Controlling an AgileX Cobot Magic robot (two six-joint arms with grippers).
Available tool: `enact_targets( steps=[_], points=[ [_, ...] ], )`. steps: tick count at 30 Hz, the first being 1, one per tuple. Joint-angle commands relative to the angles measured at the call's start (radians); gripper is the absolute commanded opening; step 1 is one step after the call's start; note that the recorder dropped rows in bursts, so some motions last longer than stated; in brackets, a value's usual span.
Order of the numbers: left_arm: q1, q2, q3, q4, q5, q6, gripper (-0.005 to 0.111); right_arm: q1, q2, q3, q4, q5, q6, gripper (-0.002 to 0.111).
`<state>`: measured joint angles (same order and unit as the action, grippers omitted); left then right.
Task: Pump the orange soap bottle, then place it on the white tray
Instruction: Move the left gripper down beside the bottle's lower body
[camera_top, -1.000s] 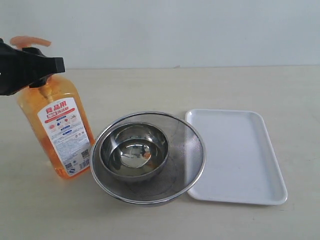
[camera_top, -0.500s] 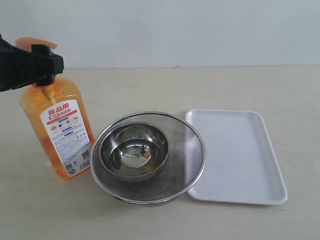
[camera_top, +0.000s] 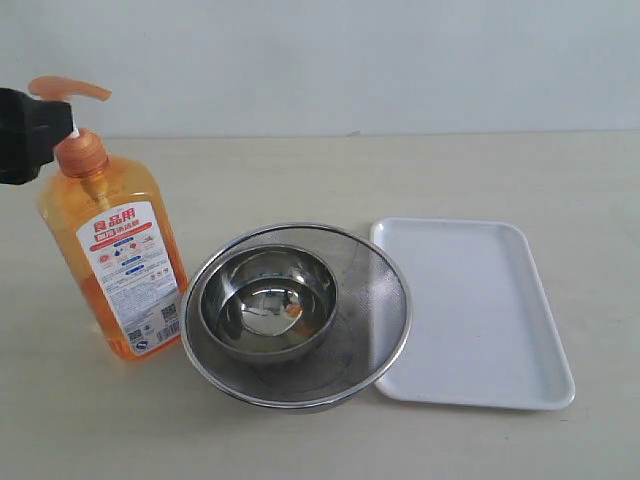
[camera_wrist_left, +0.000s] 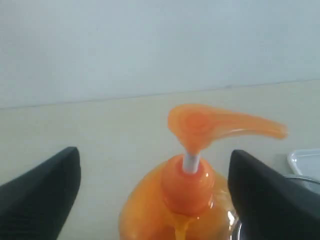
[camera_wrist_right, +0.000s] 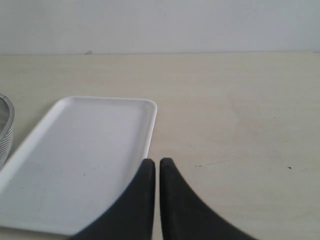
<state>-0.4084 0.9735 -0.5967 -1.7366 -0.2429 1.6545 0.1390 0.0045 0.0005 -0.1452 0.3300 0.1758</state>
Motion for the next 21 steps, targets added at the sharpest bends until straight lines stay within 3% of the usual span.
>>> enact_targets(
  steps=[1, 10, 21],
  points=[
    [-0.008, -0.100, 0.081, -0.008, 0.042, 0.022, 0.075, -0.007, -0.004, -0.001, 0.001, -0.009, -0.002, 0.000],
    [-0.008, -0.151, 0.253, 0.079, 0.172, 0.024, 0.075, -0.007, -0.004, -0.001, 0.001, -0.009, -0.002, 0.000],
    [-0.008, -0.134, 0.311, 0.081, 0.218, 0.020, 0.075, -0.007, -0.004, -0.001, 0.001, -0.008, -0.002, 0.000]
  ],
)
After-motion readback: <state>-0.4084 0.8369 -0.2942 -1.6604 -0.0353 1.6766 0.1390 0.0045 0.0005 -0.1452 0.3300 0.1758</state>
